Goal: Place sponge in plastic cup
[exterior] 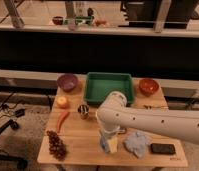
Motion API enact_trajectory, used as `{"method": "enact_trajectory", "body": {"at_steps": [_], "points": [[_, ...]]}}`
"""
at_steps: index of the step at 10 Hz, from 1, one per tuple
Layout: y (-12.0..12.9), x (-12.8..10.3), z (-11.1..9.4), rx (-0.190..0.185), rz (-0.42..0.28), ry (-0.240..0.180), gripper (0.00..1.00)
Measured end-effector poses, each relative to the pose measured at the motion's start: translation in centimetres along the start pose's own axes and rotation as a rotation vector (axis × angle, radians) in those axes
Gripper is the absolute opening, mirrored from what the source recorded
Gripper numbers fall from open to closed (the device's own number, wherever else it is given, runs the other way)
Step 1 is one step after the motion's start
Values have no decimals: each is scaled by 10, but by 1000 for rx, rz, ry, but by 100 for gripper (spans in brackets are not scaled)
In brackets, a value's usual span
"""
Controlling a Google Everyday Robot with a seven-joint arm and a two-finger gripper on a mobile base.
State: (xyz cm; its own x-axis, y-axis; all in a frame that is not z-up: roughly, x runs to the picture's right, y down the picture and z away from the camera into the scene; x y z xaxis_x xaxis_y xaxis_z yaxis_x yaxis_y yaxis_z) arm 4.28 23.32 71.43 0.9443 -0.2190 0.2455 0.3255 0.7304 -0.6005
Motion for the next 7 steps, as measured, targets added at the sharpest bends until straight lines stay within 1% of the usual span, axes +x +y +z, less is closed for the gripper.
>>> {"method": "enact_trajectory", "body": {"at_steps": [1, 4, 5, 7], "points": [[0, 0, 0, 0, 0, 0, 45], [0, 0, 0, 0, 0, 0, 73], [0, 0, 0, 0, 0, 0, 80], [0, 0, 0, 0, 0, 0, 80]]}}
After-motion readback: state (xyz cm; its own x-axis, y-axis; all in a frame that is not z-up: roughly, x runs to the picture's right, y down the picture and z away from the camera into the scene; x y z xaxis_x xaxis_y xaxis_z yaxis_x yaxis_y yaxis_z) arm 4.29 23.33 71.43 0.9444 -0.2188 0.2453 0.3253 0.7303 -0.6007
